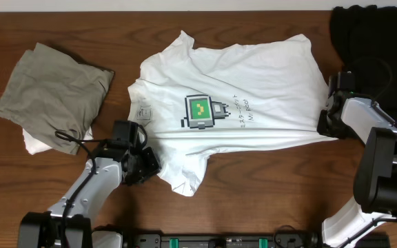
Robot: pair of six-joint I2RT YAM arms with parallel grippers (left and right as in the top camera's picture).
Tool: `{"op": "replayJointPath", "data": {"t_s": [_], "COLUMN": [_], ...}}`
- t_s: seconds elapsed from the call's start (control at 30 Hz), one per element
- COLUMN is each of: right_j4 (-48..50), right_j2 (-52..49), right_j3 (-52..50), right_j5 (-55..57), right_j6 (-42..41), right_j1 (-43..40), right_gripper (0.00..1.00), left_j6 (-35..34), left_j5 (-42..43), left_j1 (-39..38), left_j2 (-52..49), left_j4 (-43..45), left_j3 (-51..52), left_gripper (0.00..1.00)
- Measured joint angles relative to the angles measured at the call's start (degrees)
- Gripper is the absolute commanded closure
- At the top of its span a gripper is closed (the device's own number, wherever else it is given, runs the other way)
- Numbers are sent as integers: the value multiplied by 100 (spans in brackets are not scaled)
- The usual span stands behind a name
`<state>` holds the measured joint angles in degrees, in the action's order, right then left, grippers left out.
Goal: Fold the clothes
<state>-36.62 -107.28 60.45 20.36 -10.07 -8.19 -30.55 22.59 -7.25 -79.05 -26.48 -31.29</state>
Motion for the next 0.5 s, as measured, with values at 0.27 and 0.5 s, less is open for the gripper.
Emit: {"op": "replayJointPath", "data": {"t_s": [0.27, 0.5], "right_j4": [0, 0], "right_j2": [0, 0], "right_j3": [0, 0], "right_j5": [0, -24], "right_j6": [0, 0], "right_j1": [0, -2], "right_gripper": [96, 99], "left_j6": [-11, 83], "left_j5": [151, 289], "left_j1": [0, 0], "left_j2": [-4, 11], "left_j4": [162, 225], "left_j3": [0, -2], "left_gripper": [94, 94]}}
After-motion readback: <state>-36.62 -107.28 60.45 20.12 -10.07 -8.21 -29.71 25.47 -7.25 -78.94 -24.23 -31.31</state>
